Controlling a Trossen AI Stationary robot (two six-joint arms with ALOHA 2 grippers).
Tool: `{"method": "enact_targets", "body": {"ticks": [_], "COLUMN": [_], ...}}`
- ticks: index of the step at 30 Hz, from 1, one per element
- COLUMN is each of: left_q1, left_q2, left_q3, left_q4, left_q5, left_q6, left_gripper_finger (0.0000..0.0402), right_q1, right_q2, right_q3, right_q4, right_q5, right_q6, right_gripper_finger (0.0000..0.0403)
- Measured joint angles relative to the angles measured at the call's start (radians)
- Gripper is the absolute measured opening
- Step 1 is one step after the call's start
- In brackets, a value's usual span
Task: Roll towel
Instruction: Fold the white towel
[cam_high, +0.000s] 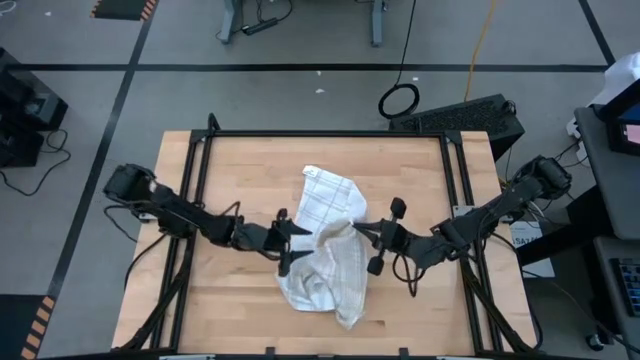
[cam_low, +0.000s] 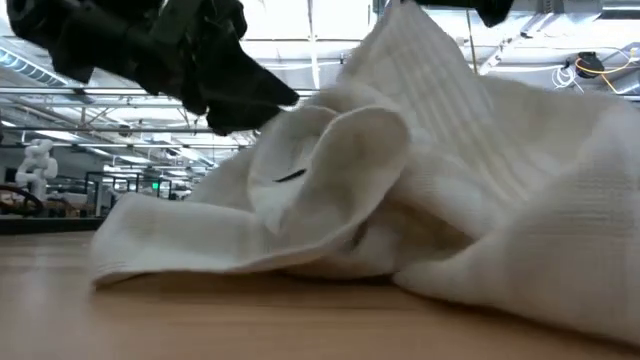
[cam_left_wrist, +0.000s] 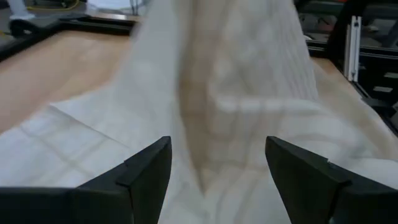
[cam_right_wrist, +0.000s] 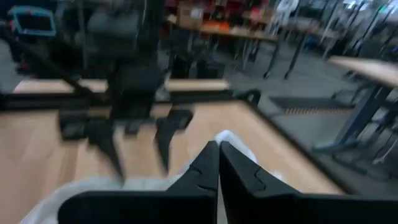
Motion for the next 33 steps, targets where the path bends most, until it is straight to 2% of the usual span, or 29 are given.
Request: {"method": "enact_targets", "body": {"ticks": [5,8,11,15,17,23,25,29,31,33], "left_q1": [-0.014,-0.018,-0.031,-0.031,-0.024,0.026,0.050,0.082,0.079,0.067], "left_q2": [0.128,0.176,0.184,0.170,0.148,0.044,-0.005,-0.052,-0.045,-0.020], "left_q3": [0.002,0.002,0.002,0.003,0.003,0.003,0.003,0.003,0.003,0.004], "left_q4": [0.067,0.070,0.072,0.067,0.054,-0.075,-0.139,-0.152,-0.160,-0.190], "left_q5": [-0.052,-0.063,-0.064,-0.063,-0.064,-0.057,0.014,0.225,0.262,0.255], "left_q6": [-0.027,-0.017,0.033,0.119,0.167,0.242,0.238,0.139,0.094,0.042], "left_gripper_finger": [0.0261,0.0239,0.0174,0.0045,0.0013,0.0004,0.0004,0.0017,0.0029,0.0046], "right_q1": [-0.021,-0.025,-0.020,-0.010,-0.009,0.000,0.008,0.010,0.009,0.009], "right_q2": [0.000,0.000,0.000,0.000,0.000,0.000,0.000,0.000,0.000,0.000], "right_q3": [0.000,0.000,0.000,0.000,0.000,0.000,0.000,0.000,0.000,0.000], "right_q4": [0.052,0.035,-0.013,-0.084,-0.119,-0.206,-0.226,-0.236,-0.232,-0.208], "right_q5": [-0.004,-0.008,-0.018,-0.056,-0.088,-0.169,-0.166,-0.161,-0.144,-0.095], "right_q6": [-0.068,-0.058,-0.014,0.061,0.109,0.244,0.272,0.292,0.289,0.261], "right_gripper_finger": [0.0000,0.0000,0.0000,0.0000,0.0000,0.0000,0.0000,0.0000,0.0000,0.0000]}}
